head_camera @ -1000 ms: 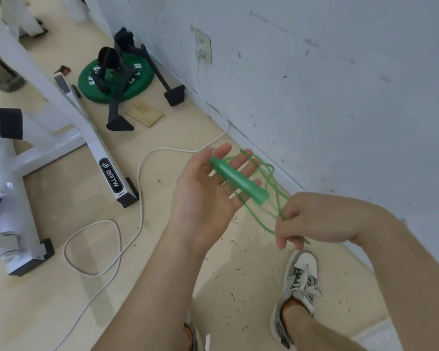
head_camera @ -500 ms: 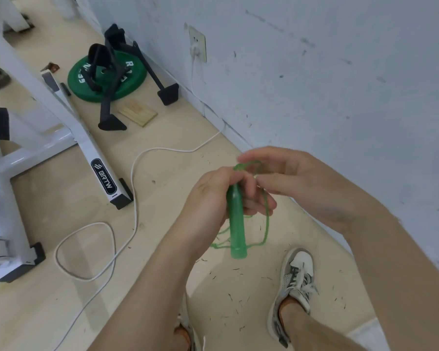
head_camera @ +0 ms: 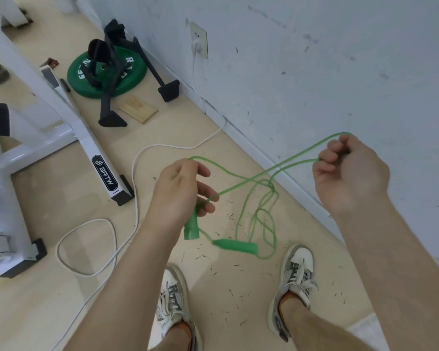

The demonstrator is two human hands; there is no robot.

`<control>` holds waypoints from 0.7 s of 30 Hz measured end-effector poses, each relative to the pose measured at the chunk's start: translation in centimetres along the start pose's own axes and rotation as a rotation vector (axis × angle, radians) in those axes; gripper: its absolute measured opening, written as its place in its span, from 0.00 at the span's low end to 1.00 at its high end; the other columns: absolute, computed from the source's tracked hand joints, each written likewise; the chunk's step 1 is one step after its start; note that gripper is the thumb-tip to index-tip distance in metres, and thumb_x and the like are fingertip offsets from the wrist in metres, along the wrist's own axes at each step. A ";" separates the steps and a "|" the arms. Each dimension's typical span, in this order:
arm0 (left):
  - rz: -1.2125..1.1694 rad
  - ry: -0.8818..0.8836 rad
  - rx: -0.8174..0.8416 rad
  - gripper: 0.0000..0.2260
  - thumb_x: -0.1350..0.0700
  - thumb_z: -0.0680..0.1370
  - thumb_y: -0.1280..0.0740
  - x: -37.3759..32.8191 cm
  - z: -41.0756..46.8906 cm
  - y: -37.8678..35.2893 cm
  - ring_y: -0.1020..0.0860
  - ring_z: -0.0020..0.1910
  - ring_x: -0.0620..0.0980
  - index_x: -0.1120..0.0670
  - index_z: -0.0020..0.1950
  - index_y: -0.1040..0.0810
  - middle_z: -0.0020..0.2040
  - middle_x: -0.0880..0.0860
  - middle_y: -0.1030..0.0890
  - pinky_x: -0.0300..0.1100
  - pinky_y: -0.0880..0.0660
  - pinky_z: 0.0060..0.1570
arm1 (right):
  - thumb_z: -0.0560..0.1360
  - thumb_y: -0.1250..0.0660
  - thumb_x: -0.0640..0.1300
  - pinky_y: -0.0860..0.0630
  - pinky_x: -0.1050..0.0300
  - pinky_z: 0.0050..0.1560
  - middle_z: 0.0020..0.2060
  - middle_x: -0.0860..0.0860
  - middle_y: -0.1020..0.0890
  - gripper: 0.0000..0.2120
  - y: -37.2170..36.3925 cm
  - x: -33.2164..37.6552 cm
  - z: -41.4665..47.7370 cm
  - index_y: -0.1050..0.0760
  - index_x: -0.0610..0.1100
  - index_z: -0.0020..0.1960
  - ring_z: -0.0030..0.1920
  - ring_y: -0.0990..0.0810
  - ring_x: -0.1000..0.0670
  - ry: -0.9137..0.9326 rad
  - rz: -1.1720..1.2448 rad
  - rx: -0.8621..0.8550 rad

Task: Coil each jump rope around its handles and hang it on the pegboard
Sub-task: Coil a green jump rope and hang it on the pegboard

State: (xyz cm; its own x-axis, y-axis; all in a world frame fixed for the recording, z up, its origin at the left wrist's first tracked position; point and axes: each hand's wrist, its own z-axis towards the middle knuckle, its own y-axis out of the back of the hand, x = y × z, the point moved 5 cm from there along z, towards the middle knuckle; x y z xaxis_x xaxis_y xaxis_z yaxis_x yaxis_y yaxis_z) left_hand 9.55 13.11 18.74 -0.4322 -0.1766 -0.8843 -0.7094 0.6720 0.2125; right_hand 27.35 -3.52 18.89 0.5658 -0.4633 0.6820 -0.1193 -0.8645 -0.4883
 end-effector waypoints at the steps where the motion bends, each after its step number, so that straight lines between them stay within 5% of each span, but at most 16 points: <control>1: 0.045 -0.008 -0.017 0.12 0.57 0.79 0.47 0.1 0.1 0.2 0.25 0.24 0.52 0.58 0.48 0.25 0.32 0.59 0.19 0.41 0.30 0.27 | 0.79 0.46 0.36 0.41 0.64 0.21 0.26 0.53 0.30 0.09 0.2 0.2 0.1 0.32 0.45 0.44 0.22 0.35 0.54 0.028 0.001 -0.019; 5: 0.287 -0.059 -0.036 0.10 0.55 0.79 0.45 0.8 0.6 0.5 0.25 0.23 0.49 0.52 0.45 0.25 0.29 0.54 0.19 0.42 0.30 0.31 | 0.77 0.45 0.37 0.42 0.63 0.23 0.27 0.52 0.28 0.07 0.7 1.3 0.2 0.30 0.45 0.46 0.23 0.37 0.53 0.136 -0.027 -0.063; 8: 0.305 -0.096 -0.020 0.10 0.54 0.79 0.44 0.6 0.5 0.5 0.24 0.24 0.48 0.50 0.44 0.24 0.27 0.51 0.20 0.43 0.29 0.32 | 0.75 0.40 0.38 0.34 0.62 0.31 0.30 0.51 0.24 0.08 0.2 1.3 -0.3 0.25 0.44 0.40 0.29 0.30 0.52 0.115 -0.144 0.032; 13: 0.140 -0.224 -0.100 0.11 0.54 0.82 0.45 -0.8 0.2 1.0 0.28 0.23 0.50 0.51 0.48 0.23 0.25 0.53 0.25 0.38 0.31 0.26 | 0.69 0.40 0.37 0.31 0.58 0.40 0.31 0.49 0.23 0.11 -0.6 1.6 -0.2 0.27 0.43 0.28 0.35 0.28 0.50 0.226 -0.823 -0.045; 15: -0.004 -0.191 -0.087 0.11 0.55 0.82 0.45 -1.0 0.1 1.1 0.33 0.22 0.49 0.53 0.51 0.23 0.27 0.54 0.29 0.36 0.36 0.23 | 0.70 0.39 0.40 0.31 0.55 0.39 0.31 0.48 0.23 0.09 -0.8 1.8 0.2 0.23 0.38 0.36 0.35 0.28 0.49 0.342 -0.971 -0.039; 18: -0.415 -0.001 0.052 0.11 0.56 0.82 0.44 -0.8 -0.1 0.3 0.35 0.24 0.48 0.56 0.54 0.23 0.30 0.54 0.29 0.37 0.38 0.22 | 0.75 0.37 0.45 0.32 0.51 0.55 0.56 0.45 0.25 0.16 -1.4 1.5 -0.3 0.27 0.43 0.61 0.58 0.28 0.45 0.597 -1.456 0.000; 19: -0.540 0.054 0.093 0.11 0.56 0.82 0.44 -0.7 0.0 -0.2 0.34 0.24 0.47 0.56 0.55 0.23 0.31 0.54 0.28 0.36 0.37 0.21 | 0.76 0.36 0.45 0.32 0.52 0.55 0.58 0.45 0.27 0.16 -1.9 1.1 -0.7 0.29 0.45 0.63 0.60 0.29 0.45 0.599 -1.475 0.081; 21: -0.740 0.147 0.136 0.10 0.57 0.81 0.43 -0.4 0.1 -1.1 0.32 0.25 0.46 0.57 0.55 0.23 0.32 0.54 0.27 0.35 0.34 0.22 | 0.77 0.35 0.49 0.28 0.55 0.53 0.54 0.48 0.22 0.10 -2.8 -1.2 -1.6 0.26 0.49 0.58 0.55 0.23 0.51 0.307 -1.338 0.425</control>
State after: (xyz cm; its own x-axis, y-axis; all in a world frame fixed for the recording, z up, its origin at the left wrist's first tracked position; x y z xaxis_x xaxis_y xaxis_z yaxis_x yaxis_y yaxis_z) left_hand 10.58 12.49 18.84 0.0525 -0.7024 -0.7098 -0.7717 0.4226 -0.4753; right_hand 25.69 -0.85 20.34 -0.1457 0.5654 0.8118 0.6311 -0.5788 0.5164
